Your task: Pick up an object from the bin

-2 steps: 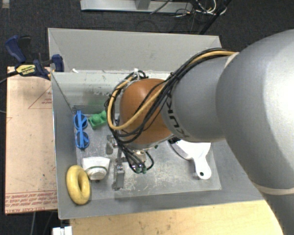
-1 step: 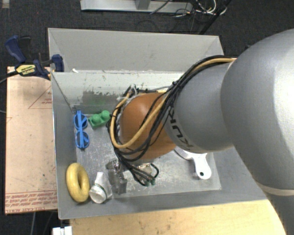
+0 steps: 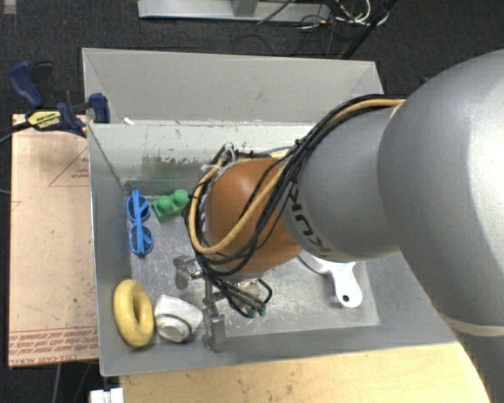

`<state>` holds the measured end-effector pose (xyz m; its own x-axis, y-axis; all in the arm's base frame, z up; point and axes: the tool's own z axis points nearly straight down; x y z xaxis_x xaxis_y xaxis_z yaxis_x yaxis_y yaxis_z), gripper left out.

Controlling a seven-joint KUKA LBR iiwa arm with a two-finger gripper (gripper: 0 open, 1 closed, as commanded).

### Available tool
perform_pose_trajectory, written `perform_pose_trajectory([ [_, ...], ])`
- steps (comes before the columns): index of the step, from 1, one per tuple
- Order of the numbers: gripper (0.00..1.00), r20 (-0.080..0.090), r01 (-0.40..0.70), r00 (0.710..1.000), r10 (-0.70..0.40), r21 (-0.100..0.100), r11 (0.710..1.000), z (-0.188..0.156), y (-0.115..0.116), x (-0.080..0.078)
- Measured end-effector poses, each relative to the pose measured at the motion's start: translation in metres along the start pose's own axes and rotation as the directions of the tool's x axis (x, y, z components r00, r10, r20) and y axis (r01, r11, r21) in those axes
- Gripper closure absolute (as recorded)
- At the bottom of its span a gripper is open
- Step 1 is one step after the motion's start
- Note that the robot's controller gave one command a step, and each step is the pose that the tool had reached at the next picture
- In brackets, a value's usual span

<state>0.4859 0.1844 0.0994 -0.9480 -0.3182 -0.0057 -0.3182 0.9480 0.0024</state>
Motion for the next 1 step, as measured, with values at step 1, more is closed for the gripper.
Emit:
perform_pose_trajectory([
  [1,0.00,0.000,0.000,1.000,0.000,0.000,1.000,0.0000,0.0000,0.0000],
])
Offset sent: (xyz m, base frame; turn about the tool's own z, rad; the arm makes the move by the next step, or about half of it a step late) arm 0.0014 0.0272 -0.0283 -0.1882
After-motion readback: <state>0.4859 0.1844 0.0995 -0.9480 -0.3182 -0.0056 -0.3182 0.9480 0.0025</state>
